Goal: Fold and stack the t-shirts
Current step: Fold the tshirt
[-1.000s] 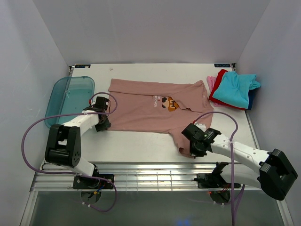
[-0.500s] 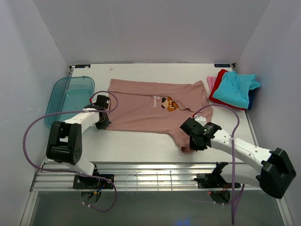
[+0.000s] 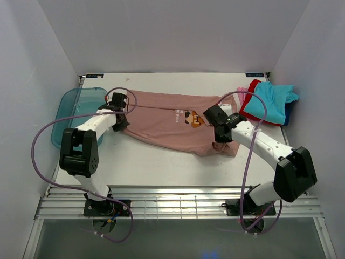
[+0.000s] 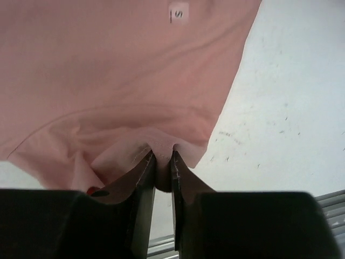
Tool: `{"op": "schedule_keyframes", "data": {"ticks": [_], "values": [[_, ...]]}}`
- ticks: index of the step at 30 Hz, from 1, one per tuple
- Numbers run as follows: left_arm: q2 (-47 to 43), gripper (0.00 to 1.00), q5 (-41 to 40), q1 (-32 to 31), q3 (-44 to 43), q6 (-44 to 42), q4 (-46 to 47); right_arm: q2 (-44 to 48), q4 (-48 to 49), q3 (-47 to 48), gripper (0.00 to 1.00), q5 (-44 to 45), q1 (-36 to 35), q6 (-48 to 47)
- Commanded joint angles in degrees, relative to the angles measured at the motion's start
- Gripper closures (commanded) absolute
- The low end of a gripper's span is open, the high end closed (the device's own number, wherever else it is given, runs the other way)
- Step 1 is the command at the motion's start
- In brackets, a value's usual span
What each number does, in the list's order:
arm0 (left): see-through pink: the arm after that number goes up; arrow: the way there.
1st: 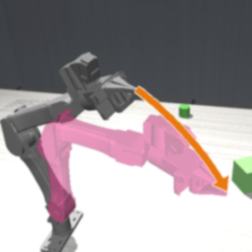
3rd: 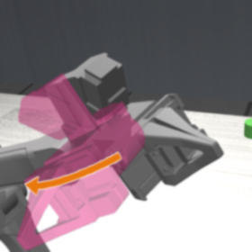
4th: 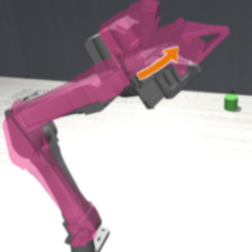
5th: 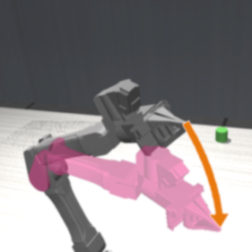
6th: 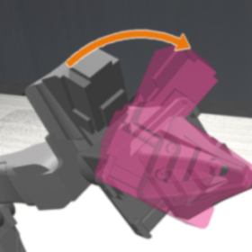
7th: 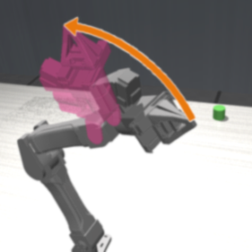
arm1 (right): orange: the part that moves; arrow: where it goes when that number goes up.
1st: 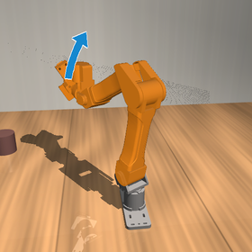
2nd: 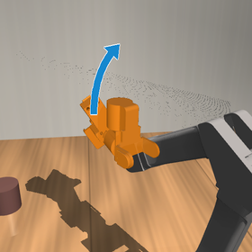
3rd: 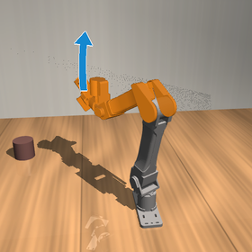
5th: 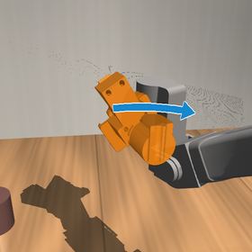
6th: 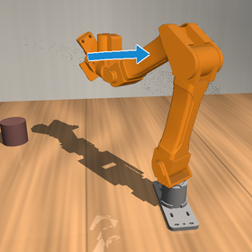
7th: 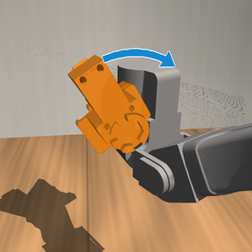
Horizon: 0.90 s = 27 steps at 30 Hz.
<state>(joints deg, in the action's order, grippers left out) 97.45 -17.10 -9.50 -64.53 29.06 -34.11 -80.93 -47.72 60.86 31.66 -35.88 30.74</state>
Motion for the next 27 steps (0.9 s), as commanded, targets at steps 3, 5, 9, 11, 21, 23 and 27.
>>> {"op": "schedule_keyframes", "data": {"ticks": [3, 5, 9, 11, 21, 23, 27], "values": [[4.4, 1.00, -0.4, 1.5, -8.9, -0.8, -1.4, -6.2, 5.5, 9.5, 0.78, 3.0, 5.1, -10.1], [6.6, 1.00, 0.3, 2.5, -11.0, -0.8, -1.8, -9.8, 6.5, 14.2, 0.78, 2.6, 7.4, -13.0], [11.0, 1.00, 2.3, 3.8, -18.1, -0.8, -2.8, -15.7, 7.7, 21.9, 0.79, 2.6, 10.0, -17.2], [12.7, 1.00, 3.1, 4.2, -20.4, -0.8, -3.5, -19.1, 8.0, 25.0, 0.79, 2.8, 11.2, -19.0], [25.8, 1.00, 9.5, 4.7, -42.0, -4.2, -11.5, -31.7, 8.7, 41.0, 0.81, 2.4, 14.3, -23.8], [27.4, 1.00, 9.7, 4.6, -44.6, -4.6, -12.7, -34.2, 8.6, 44.2, 0.81, 2.3, 14.8, -24.7], [28.0, 1.00, 9.2, 4.6, -45.8, -5.6, -12.8, -37.5, 8.8, 48.9, 0.81, 2.4, 15.5, -26.2]]}}
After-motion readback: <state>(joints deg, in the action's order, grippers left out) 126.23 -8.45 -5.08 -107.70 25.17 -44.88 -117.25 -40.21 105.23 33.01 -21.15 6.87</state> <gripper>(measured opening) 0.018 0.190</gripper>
